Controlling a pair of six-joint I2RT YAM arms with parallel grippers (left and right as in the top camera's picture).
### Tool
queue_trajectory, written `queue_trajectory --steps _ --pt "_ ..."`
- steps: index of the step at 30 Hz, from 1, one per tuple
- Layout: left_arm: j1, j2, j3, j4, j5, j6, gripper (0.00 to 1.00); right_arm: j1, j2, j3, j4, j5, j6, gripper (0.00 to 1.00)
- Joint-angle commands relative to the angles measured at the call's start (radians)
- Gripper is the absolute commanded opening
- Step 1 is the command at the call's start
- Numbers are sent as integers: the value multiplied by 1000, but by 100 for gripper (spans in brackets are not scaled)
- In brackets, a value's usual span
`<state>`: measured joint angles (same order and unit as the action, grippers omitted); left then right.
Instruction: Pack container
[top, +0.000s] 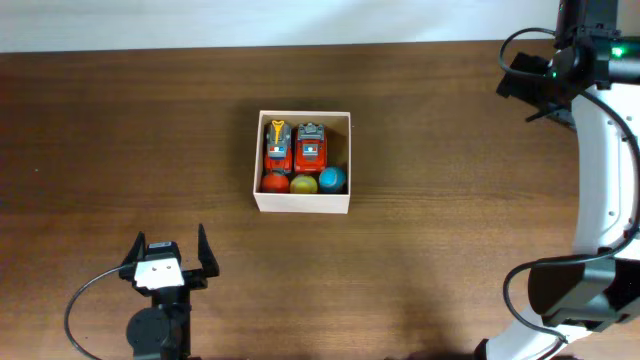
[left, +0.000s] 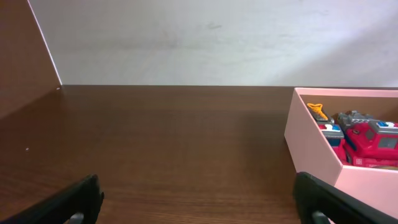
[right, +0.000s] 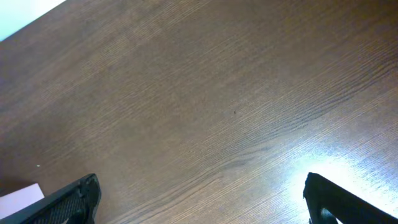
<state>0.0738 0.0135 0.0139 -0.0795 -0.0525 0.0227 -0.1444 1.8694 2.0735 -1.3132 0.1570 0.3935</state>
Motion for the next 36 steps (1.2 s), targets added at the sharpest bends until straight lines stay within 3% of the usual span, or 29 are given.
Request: queue_trajectory --steps 1,23,31,36 --pt "6 -8 -5 -1 11 19 99 0 5 -5 0 9 12 99" --pt "6 -8 -5 -1 11 19 99 34 7 -5 0 10 12 99" --pt "6 -8 -5 -1 11 19 99 340 -25 -5 0 10 12 99" --pt "6 -8 -5 -1 11 19 99 601 -53 -5 4 228 -3 99"
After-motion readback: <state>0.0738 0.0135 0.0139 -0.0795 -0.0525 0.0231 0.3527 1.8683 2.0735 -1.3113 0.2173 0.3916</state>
